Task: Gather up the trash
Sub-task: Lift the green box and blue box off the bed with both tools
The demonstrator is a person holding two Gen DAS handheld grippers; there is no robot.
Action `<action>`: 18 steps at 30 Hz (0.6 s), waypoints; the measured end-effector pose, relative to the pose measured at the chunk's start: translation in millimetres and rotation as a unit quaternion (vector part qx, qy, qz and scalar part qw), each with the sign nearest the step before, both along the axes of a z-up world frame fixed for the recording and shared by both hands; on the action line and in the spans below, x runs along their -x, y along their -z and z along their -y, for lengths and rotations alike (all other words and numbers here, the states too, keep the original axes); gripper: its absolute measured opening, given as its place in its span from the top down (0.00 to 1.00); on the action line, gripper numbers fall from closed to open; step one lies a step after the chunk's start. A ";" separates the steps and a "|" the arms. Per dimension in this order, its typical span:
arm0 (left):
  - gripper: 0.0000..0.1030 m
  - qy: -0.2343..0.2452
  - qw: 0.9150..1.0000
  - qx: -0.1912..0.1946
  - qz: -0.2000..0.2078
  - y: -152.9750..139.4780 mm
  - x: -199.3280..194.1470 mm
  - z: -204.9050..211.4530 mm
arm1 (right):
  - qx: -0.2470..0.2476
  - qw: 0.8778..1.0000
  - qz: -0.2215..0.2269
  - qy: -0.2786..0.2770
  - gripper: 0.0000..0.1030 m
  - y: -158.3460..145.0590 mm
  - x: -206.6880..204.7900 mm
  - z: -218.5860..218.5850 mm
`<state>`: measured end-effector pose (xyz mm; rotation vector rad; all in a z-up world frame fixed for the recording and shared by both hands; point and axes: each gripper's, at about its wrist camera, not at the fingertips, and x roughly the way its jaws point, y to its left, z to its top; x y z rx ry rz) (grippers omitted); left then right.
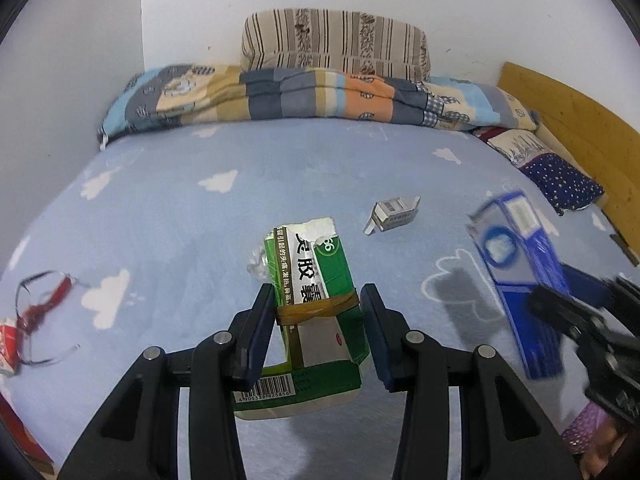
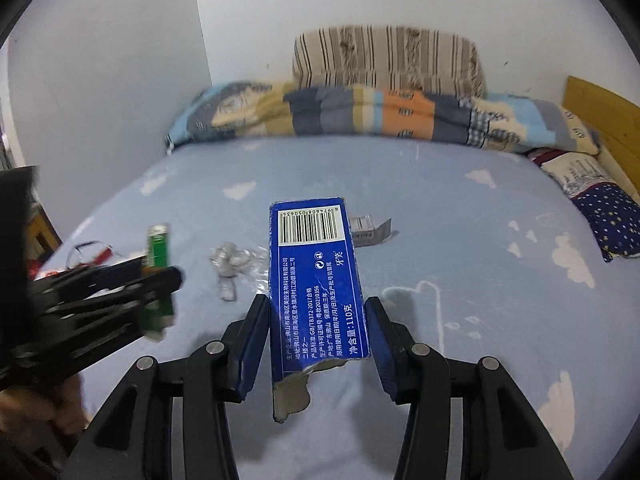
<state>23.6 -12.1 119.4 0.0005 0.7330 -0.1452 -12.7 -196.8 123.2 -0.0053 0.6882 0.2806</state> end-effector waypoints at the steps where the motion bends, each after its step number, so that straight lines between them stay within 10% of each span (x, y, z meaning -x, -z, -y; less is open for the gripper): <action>1: 0.59 0.001 1.000 -0.006 0.006 -1.2 1.9 2.3 | -0.002 1.000 0.005 0.004 0.50 -1.3 8.4 1.3; 18: 0.59 0.005 0.997 -0.046 0.057 -9.7 18.1 19.8 | -0.046 0.998 0.002 0.044 0.50 4.6 21.4 24.9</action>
